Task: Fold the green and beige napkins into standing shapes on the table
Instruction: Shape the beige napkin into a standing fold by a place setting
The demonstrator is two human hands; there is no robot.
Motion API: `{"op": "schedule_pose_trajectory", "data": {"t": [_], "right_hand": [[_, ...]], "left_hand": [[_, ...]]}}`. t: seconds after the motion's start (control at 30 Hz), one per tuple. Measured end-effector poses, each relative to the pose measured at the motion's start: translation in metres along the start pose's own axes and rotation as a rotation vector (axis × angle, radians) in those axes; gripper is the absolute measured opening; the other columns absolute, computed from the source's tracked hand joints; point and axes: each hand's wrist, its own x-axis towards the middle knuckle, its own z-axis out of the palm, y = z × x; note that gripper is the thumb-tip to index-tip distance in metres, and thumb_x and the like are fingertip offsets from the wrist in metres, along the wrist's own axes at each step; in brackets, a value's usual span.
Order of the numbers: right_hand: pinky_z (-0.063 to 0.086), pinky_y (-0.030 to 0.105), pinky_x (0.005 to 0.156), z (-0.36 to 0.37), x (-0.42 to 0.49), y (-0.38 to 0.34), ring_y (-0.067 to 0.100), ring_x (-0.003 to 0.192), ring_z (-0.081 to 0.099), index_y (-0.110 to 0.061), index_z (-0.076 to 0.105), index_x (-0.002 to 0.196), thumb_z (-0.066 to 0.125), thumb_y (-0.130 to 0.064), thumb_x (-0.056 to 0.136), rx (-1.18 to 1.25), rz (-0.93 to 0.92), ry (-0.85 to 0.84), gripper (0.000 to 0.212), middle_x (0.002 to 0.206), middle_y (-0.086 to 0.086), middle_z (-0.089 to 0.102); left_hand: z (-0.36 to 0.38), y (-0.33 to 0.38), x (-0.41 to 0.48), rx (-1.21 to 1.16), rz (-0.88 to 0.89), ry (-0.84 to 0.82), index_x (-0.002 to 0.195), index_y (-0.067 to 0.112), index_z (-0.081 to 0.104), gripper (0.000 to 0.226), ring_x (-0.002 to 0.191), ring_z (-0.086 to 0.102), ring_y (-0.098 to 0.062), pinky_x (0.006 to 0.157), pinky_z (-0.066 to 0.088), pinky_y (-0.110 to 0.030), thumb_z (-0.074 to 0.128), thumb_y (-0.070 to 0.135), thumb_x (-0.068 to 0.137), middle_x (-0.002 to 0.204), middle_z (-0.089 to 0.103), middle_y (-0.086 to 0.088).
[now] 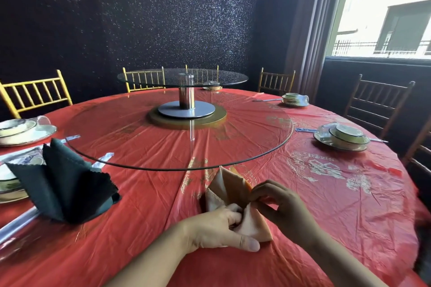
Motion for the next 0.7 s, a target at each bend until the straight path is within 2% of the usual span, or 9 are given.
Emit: {"op": "schedule_pose_trajectory", "data": {"t": [0.1,0.2,0.3,0.4,0.47,0.57,0.7], "right_hand": [[0.048,0.013,0.071,0.000,-0.002,0.002,0.005,0.080,0.062,-0.034,0.060,0.085,0.064,-0.010,0.078,-0.012,0.013,0.036,0.025,0.090,-0.012,0.060],[0.048,0.014,0.071,0.003,-0.002,-0.002,0.005,0.079,0.062,-0.033,0.060,0.084,0.064,-0.010,0.077,-0.026,0.009,0.041,0.024,0.085,-0.012,0.060],[0.049,0.013,0.070,0.006,-0.001,-0.008,0.002,0.079,0.061,-0.033,0.059,0.084,0.065,-0.007,0.076,-0.055,0.002,0.055,0.028,0.088,-0.010,0.059],[0.048,0.010,0.067,0.007,-0.011,-0.011,0.001,0.084,0.060,-0.035,0.050,0.093,0.067,0.005,0.076,-0.069,0.093,0.157,0.046,0.100,-0.015,0.051],[0.045,0.010,0.066,0.009,-0.026,-0.010,0.000,0.081,0.056,-0.032,0.048,0.091,0.066,0.005,0.076,-0.156,0.122,0.199,0.044,0.098,-0.014,0.047],[0.039,0.004,0.063,0.009,-0.044,-0.007,-0.005,0.074,0.052,-0.029,0.055,0.085,0.066,0.001,0.072,-0.237,0.118,0.156,0.033,0.088,-0.015,0.051],[0.041,0.004,0.060,0.010,-0.048,-0.007,-0.009,0.070,0.055,-0.035,0.057,0.085,0.062,-0.013,0.071,-0.233,0.112,0.124,0.027,0.081,-0.017,0.057]], "left_hand": [[0.001,-0.001,0.000,0.022,-0.011,-0.029,0.120,0.017,0.057,0.060,0.124,0.031,-0.006,0.110,0.025,-0.024,0.067,0.052,0.072,0.114,0.039,0.020],[0.001,0.002,0.005,0.129,-0.044,-0.041,0.126,0.014,0.052,0.070,0.130,0.023,-0.008,0.116,0.016,-0.032,0.066,0.056,0.072,0.129,0.036,0.014],[0.003,0.001,0.008,0.125,-0.080,-0.017,0.134,0.011,0.044,0.078,0.136,0.016,-0.009,0.118,0.012,-0.034,0.065,0.057,0.075,0.139,0.031,0.010],[0.003,-0.003,0.006,0.050,-0.119,-0.011,0.143,0.017,0.033,0.092,0.144,-0.004,-0.012,0.119,0.004,-0.039,0.067,0.061,0.069,0.155,0.011,0.010],[0.002,-0.003,0.006,-0.020,-0.141,-0.007,0.146,0.019,0.024,0.096,0.143,-0.011,-0.011,0.120,0.001,-0.038,0.069,0.057,0.070,0.157,0.001,0.009],[0.001,0.003,0.006,-0.050,-0.161,-0.017,0.146,0.015,0.021,0.094,0.144,-0.009,-0.012,0.120,0.002,-0.035,0.067,0.053,0.074,0.157,-0.001,0.007],[0.005,0.008,0.008,0.011,-0.130,0.052,0.144,0.009,0.027,0.091,0.144,0.010,-0.016,0.119,0.012,-0.031,0.068,0.052,0.074,0.151,0.021,0.003]]}}
